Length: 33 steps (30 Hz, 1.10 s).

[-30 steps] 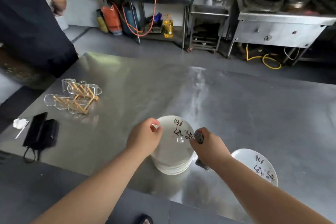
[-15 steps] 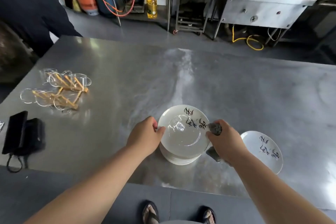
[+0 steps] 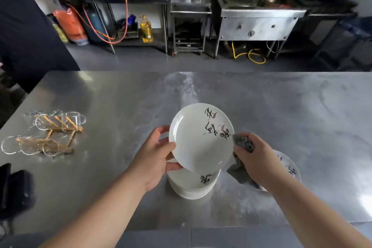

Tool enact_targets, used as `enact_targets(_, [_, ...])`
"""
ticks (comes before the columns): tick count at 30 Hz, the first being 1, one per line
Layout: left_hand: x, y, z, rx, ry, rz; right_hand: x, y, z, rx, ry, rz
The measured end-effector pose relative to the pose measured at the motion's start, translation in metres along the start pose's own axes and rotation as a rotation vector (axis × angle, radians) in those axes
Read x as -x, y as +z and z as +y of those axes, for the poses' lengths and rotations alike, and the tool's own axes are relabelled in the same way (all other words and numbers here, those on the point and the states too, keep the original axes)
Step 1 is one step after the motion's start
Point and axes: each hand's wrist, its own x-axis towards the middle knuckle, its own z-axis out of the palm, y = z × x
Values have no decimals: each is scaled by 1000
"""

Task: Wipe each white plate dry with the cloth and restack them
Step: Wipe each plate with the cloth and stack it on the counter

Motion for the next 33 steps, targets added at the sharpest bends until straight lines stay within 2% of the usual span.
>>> enact_targets(4, [17,27,16,41,41,-42,7,-47,-38,-128,-26,151])
enact_targets(7, [27,55,16,21,54,-58,15,-69,-61,-86,-216,249])
enact_targets(9, [33,77,13,35,72,-56,26,-72,-68,91,-407,175])
enact_targets(11, [36,96,11,46,108,-44,36,-65,-60,403,-614,-28])
enact_targets(13, [39,111,11,45,154,-36,46,-56,-49,725,-702,-223])
enact_targets(15, [39,122,11,55,185,-25,54,-60,-35,828,-774,-243])
enact_targets(17, [40,130,10,71,197,-37,56,-71,-25,818,-863,-210])
enact_targets(22, [44,154,7,61,193,-128,27,-106,-18,891,-1036,-319])
enact_targets(25, [45,164,4,87,202,-143,2,-127,-34,931,-1011,-229])
enact_targets(28, [44,174,5,91,225,-160,-3,-136,-43,830,-927,-159])
enact_targets(33, [41,179,11,96,252,-138,25,-125,-23,734,-1118,-357])
